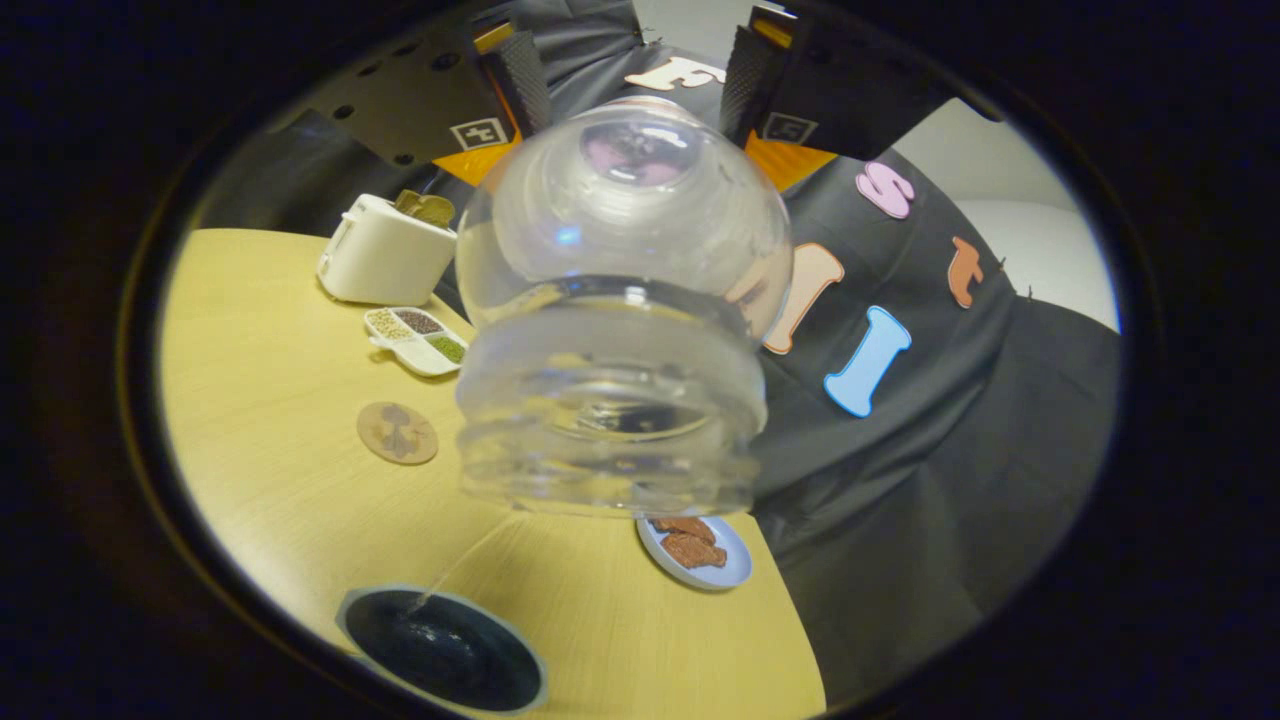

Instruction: Take the bottle from table, then pour the juice into the cup, finally place the bottle on the coaster

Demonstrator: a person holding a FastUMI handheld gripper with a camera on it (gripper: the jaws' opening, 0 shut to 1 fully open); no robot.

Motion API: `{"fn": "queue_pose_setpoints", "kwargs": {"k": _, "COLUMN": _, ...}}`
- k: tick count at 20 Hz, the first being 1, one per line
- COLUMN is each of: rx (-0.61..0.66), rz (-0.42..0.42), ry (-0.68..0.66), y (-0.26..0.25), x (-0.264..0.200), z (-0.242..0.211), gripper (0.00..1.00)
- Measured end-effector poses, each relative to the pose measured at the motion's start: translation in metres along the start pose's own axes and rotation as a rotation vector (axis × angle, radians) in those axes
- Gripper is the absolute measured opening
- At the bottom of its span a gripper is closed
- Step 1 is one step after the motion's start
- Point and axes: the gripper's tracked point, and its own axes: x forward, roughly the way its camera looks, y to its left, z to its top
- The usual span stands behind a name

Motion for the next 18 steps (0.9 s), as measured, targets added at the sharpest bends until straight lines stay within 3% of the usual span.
{"fn": "queue_pose_setpoints", "kwargs": {"k": 3, "rx": -0.114, "rz": -0.049, "ry": -0.009, "y": -0.016, "x": -0.001, "z": -0.001, "gripper": 0.76}}
{"fn": "queue_pose_setpoints", "kwargs": {"k": 8, "rx": -0.404, "rz": -0.221, "ry": -0.013, "y": -0.067, "x": -0.019, "z": -0.003, "gripper": 0.76}}
{"fn": "queue_pose_setpoints", "kwargs": {"k": 13, "rx": -0.895, "rz": -0.375, "ry": 0.005, "y": -0.11, "x": -0.048, "z": 0.005, "gripper": 0.76}}
{"fn": "queue_pose_setpoints", "kwargs": {"k": 18, "rx": -1.353, "rz": -0.538, "ry": -0.021, "y": -0.114, "x": -0.093, "z": 0.02, "gripper": 0.76}}
